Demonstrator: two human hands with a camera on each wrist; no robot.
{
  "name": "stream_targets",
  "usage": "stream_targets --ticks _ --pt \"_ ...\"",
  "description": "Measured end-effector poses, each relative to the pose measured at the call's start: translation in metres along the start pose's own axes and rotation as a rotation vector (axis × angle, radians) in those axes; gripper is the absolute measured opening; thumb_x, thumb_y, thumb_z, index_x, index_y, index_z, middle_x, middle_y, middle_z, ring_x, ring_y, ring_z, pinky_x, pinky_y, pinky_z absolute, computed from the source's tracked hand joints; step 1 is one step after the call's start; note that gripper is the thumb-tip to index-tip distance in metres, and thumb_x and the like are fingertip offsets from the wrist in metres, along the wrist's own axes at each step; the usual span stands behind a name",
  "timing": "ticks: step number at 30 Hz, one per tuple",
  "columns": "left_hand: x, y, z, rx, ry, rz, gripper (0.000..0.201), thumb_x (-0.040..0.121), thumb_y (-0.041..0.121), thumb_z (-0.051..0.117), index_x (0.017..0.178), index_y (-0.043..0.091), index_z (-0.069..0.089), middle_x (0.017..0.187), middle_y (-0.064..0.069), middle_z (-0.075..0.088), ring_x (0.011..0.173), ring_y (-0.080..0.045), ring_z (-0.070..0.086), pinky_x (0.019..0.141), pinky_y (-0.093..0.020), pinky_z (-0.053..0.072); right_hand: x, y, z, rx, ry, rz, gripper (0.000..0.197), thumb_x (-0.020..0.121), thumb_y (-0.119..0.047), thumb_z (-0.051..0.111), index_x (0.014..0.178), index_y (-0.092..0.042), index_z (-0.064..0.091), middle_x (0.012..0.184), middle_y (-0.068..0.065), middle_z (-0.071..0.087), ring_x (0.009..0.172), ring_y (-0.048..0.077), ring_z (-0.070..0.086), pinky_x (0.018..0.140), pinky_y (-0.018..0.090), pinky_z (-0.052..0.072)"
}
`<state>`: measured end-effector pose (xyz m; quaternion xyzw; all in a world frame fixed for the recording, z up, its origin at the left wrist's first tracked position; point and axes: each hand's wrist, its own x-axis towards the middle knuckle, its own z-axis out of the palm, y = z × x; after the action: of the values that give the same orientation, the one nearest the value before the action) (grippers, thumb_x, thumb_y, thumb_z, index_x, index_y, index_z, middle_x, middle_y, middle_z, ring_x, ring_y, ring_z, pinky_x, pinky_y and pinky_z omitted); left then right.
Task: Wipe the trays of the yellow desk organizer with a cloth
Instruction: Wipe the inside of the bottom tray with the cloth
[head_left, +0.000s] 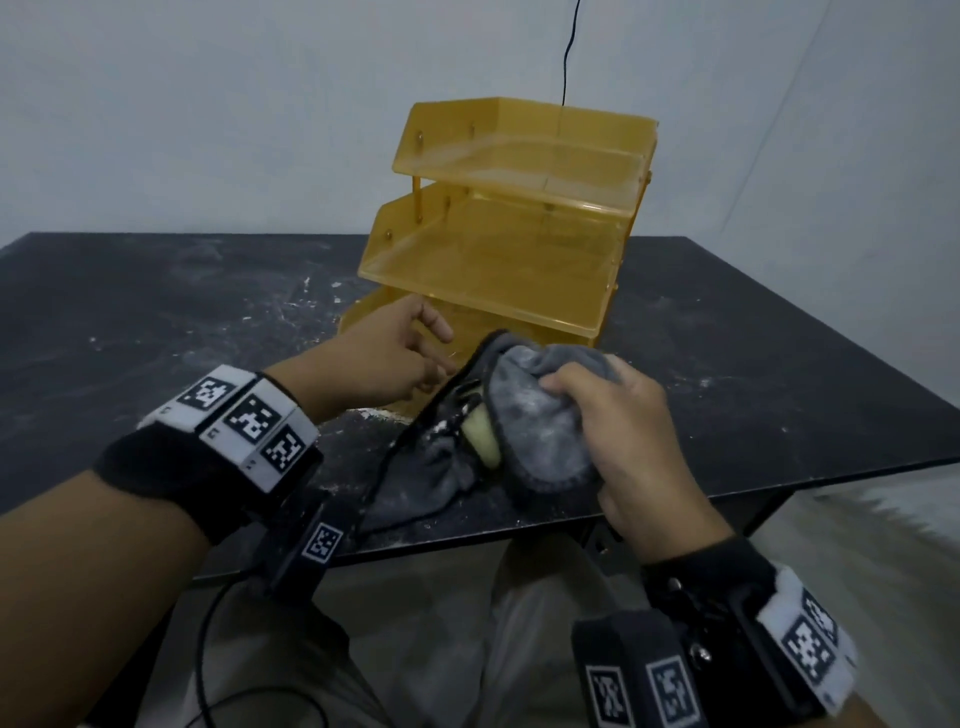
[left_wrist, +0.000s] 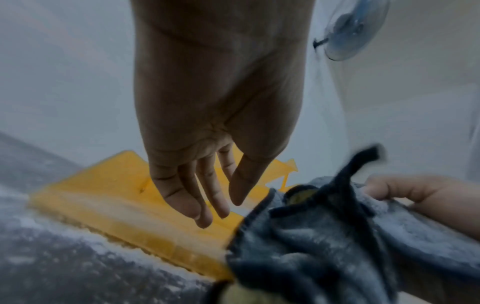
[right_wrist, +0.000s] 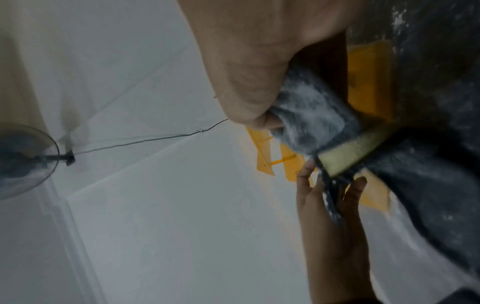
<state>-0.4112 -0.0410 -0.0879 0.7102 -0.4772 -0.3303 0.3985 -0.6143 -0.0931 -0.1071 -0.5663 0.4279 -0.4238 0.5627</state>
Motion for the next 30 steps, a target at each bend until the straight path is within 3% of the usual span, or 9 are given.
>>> stream_targets --ticks 4,7,10,13,15,20,24,27,30 --pt "-0.002 -0.002 -0.013 0.164 0.067 0.050 0.017 0.088 -0.001 0.064 0.099 0.013 0.065 0.095 -0.005 0.072 0.075 -0.012 0.063 0.058 -0.022 0.047 -0.007 -0.007 0.001 -0.185 0.237 -0.222 0.016 0.075 -0.017 0.073 0.089 -0.019 0.064 0.081 0.000 0.069 0.075 0.012 0.068 0.057 0.023 0.053" --pt "0.000 -0.005 -0.023 0.217 0.134 0.050 0.015 0.088 0.003 0.064 0.097 0.015 0.066 0.095 -0.004 0.072 0.084 -0.018 0.066 0.066 -0.030 0.052 -0.010 -0.010 0.018 -0.415 0.148 -0.385 0.021 0.082 -0.012 0.068 0.092 -0.028 0.060 0.086 -0.014 0.063 0.076 -0.001 0.058 0.050 0.010 0.039" --pt "0.002 -0.012 -0.028 0.269 0.218 0.045 0.017 0.086 0.002 0.063 0.091 0.018 0.067 0.093 -0.005 0.071 0.090 -0.022 0.067 0.080 -0.039 0.057 0.002 0.007 0.048 -0.696 -0.091 -0.341 0.027 0.094 -0.014 0.059 0.119 -0.024 0.059 0.112 -0.004 0.061 0.096 0.013 0.057 0.068 0.022 0.041" --pt "0.002 -0.019 -0.032 0.310 0.279 0.034 0.019 0.084 0.003 0.063 0.087 0.021 0.065 0.094 -0.002 0.068 0.086 -0.020 0.064 0.067 -0.030 0.052 0.010 0.024 0.072 -0.959 -0.261 -0.308 0.049 0.098 -0.010 0.052 0.146 -0.010 0.043 0.148 0.010 0.044 0.135 0.029 0.042 0.099 0.035 0.042" --pt "0.003 -0.021 -0.035 0.350 0.315 0.031 0.021 0.084 0.003 0.061 0.089 0.023 0.063 0.100 0.000 0.065 0.082 -0.017 0.060 0.060 -0.025 0.045 0.016 0.025 0.076 -1.056 -0.216 -0.359 0.050 0.096 -0.006 0.051 0.145 -0.008 0.042 0.150 0.012 0.042 0.139 0.030 0.037 0.110 0.039 0.036" --pt "0.001 -0.028 -0.047 0.406 0.394 0.018 0.032 0.082 -0.001 0.055 0.100 0.026 0.060 0.117 -0.005 0.055 0.086 -0.019 0.054 0.060 -0.027 0.039 0.046 0.020 0.081 -1.056 -0.204 -0.172 0.042 0.088 -0.017 0.041 0.128 -0.012 0.053 0.130 0.015 0.056 0.121 0.038 0.049 0.104 0.051 0.042" --pt "0.000 -0.033 -0.053 0.352 0.411 -0.008 0.027 0.086 0.008 0.059 0.106 0.026 0.057 0.118 -0.001 0.056 0.095 -0.018 0.056 0.068 -0.033 0.048 0.046 0.019 0.095 -0.987 -0.397 -0.331 0.034 0.094 -0.011 0.046 0.124 -0.018 0.062 0.121 0.007 0.062 0.112 0.030 0.057 0.090 0.031 0.044" --pt "-0.004 -0.030 -0.054 0.205 0.376 -0.048 0.024 0.086 0.005 0.056 0.103 0.021 0.059 0.109 -0.003 0.064 0.092 -0.026 0.064 0.078 -0.044 0.057 0.029 0.021 0.111 -0.809 -0.725 -0.445 0.046 0.091 -0.002 0.054 0.129 -0.025 0.068 0.133 -0.001 0.065 0.123 0.020 0.057 0.097 0.023 0.043" --pt "-0.009 -0.026 -0.058 0.071 0.326 -0.060 0.023 0.086 0.002 0.062 0.105 0.013 0.060 0.106 -0.007 0.067 0.090 -0.028 0.066 0.084 -0.051 0.057 0.029 0.031 0.111 -0.596 -0.595 -0.523 0.051 0.086 0.010 0.054 0.123 -0.021 0.072 0.130 0.000 0.068 0.122 0.017 0.058 0.100 0.019 0.045"
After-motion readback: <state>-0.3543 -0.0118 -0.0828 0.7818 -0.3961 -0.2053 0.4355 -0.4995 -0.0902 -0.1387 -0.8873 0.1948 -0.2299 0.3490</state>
